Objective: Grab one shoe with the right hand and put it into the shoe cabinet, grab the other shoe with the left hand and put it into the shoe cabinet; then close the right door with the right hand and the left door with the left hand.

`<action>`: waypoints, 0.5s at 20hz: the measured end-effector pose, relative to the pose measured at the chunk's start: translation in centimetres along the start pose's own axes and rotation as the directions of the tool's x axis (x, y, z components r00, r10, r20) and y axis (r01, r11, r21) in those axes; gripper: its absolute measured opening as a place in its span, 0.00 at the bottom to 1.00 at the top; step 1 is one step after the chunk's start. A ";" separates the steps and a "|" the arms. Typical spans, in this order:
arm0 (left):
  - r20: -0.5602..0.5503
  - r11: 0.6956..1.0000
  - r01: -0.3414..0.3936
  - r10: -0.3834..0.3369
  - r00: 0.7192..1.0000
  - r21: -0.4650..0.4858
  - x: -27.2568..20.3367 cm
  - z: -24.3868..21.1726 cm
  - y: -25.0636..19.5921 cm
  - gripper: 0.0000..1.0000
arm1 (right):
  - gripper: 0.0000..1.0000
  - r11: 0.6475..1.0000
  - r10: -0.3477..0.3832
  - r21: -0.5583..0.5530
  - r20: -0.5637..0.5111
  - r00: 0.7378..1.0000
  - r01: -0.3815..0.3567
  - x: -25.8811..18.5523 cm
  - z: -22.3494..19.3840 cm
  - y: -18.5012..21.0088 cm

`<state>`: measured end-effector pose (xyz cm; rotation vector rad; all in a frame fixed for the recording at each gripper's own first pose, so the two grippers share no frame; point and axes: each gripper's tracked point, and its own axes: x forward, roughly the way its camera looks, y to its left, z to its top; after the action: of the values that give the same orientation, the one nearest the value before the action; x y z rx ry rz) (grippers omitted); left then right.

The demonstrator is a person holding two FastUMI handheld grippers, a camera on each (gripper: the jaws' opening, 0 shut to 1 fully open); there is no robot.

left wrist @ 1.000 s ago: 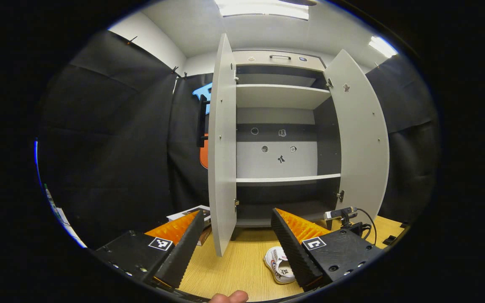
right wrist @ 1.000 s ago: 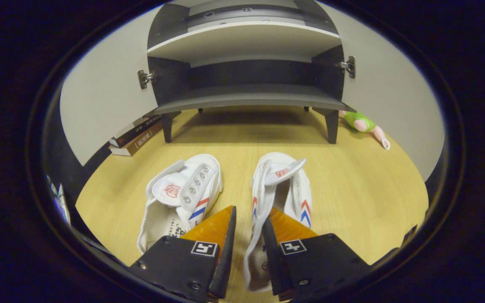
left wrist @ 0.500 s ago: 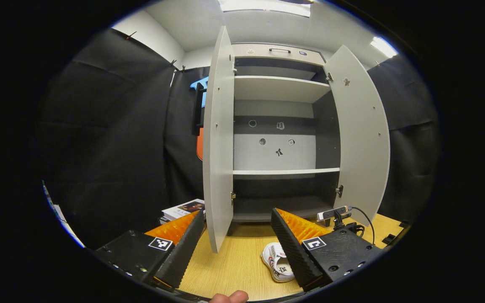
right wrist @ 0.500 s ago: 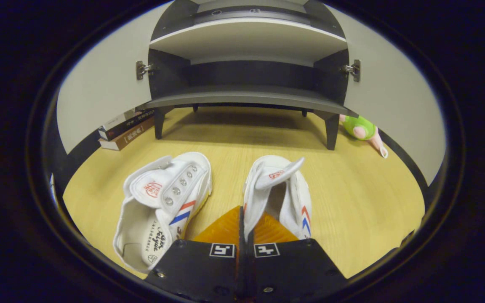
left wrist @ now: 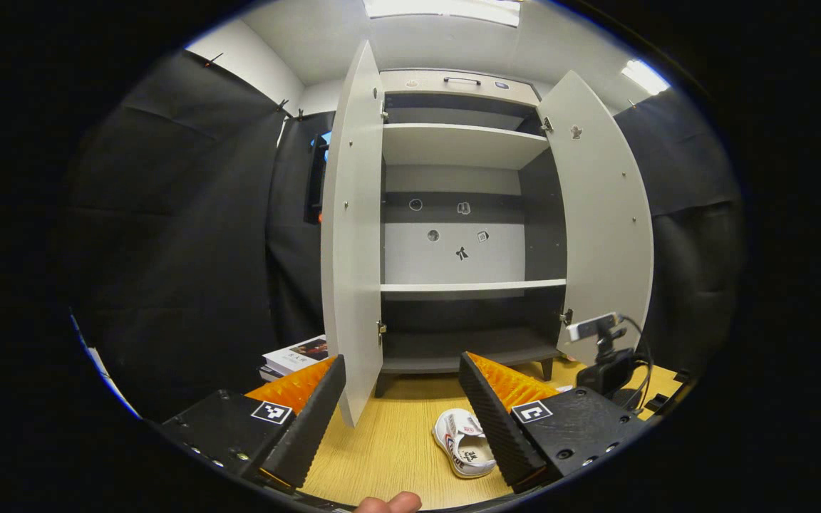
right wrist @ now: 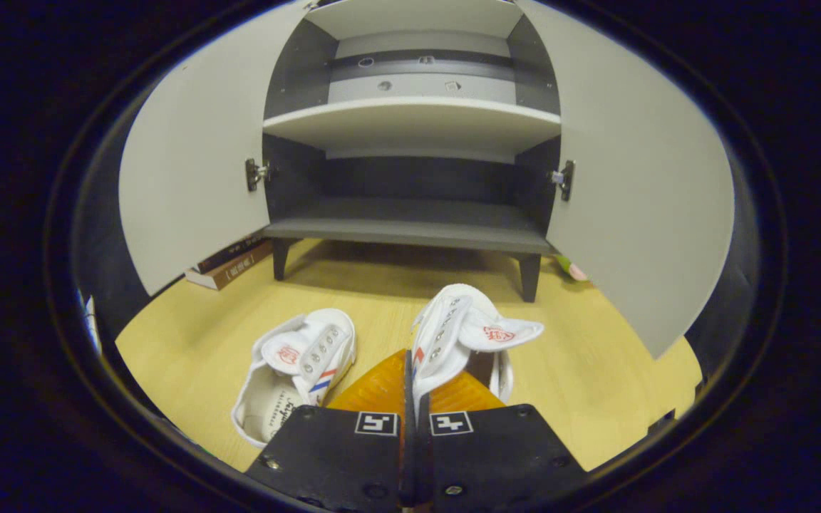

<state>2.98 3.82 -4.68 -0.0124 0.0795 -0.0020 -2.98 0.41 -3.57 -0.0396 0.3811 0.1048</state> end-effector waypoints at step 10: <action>0.030 0.998 0.070 -0.070 0.997 0.005 0.5 0.8 -4.9 0.96 | 0.04 0.995 0.063 -0.084 0.161 0.985 -0.050 -10.1 16.6 -0.3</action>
<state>3.54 -1.06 -3.88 -0.0110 0.0485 -0.0724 -6.19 0.11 15.61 -0.0981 0.2138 0.1785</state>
